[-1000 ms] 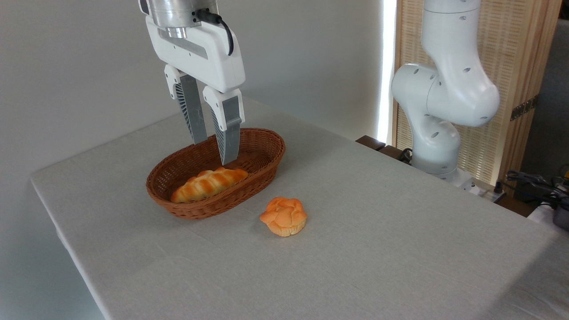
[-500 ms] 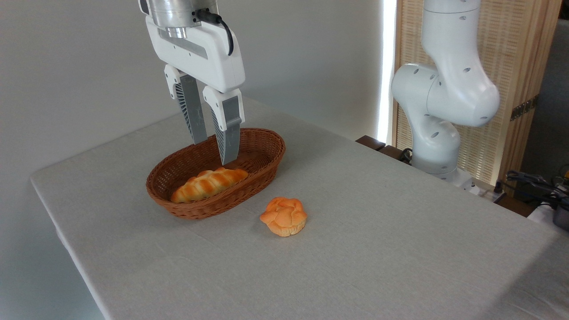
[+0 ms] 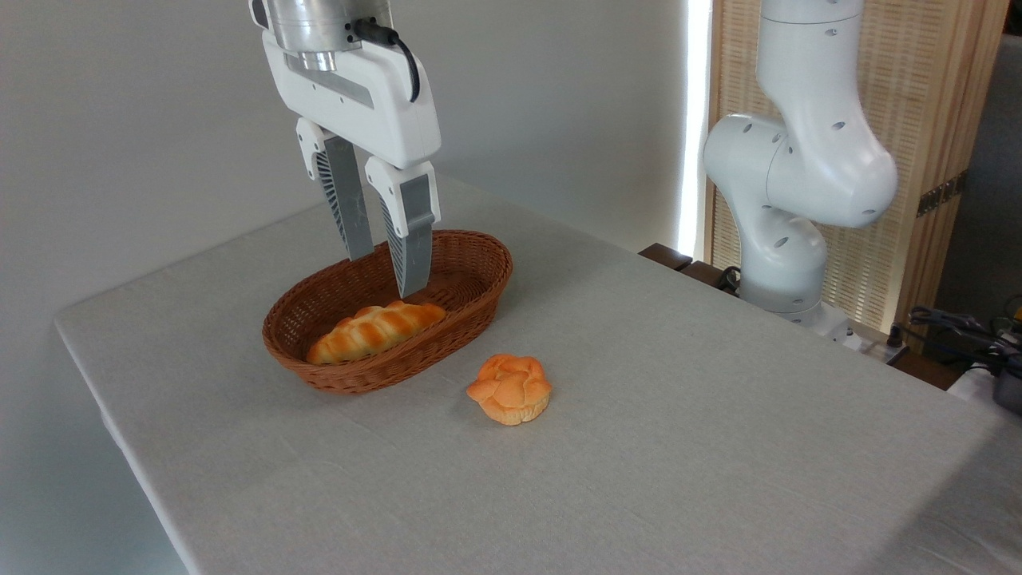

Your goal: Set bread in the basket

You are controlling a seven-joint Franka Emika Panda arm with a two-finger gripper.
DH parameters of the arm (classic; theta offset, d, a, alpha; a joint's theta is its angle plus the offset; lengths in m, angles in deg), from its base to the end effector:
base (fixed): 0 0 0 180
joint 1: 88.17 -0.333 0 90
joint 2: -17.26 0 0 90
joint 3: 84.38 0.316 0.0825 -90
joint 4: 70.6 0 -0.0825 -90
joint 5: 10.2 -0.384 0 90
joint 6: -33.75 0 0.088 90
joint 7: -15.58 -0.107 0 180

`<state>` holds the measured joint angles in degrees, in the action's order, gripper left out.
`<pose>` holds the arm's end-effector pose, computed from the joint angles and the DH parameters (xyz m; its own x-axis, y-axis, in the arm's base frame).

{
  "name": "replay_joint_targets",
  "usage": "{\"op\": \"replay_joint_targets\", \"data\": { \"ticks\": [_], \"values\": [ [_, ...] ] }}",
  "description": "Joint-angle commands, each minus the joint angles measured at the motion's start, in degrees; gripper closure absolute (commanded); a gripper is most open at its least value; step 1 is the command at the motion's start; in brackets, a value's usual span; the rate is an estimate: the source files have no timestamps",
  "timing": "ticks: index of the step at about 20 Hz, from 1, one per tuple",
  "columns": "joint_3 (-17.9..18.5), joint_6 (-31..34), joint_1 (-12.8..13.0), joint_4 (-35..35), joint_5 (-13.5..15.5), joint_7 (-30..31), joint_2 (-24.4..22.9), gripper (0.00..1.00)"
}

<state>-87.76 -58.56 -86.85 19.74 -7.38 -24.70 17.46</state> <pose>0.5573 -0.0509 0.6235 0.7075 -0.7046 0.0555 -0.7062 -0.7078 0.0177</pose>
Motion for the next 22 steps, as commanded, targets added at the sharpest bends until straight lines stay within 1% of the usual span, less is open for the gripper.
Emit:
{"op": "replay_joint_targets", "data": {
  "ticks": [1, 3, 6, 7, 11, 14, 16, 20, 22],
  "values": [
    [0.0, 1.4, 0.2, 3.1, 0.0, -0.7, -1.8, 0.0],
    [-0.3, 0.6, 0.2, 6.5, 0.0, -0.7, -3.4, 0.0],
    [-0.2, -3.2, 0.2, 13.0, -0.1, -1.2, -6.6, 0.0],
    [-0.2, -5.2, 0.2, 15.7, -0.1, -2.3, -7.9, 0.0],
    [-0.3, -9.4, 0.2, 23.5, -0.2, -4.5, -10.9, 0.0],
    [-0.3, -12.7, 0.2, 30.3, -0.2, -6.1, -14.2, 0.0],
    [-0.2, -13.8, 0.2, 33.1, -0.2, -7.5, -15.2, 0.0],
    [-0.1, -15.4, 0.2, 35.9, -0.6, -8.4, -15.5, 0.0],
    [-0.1, -18.1, 0.2, 37.8, -0.7, -8.4, -15.4, 0.0]
  ]
}}
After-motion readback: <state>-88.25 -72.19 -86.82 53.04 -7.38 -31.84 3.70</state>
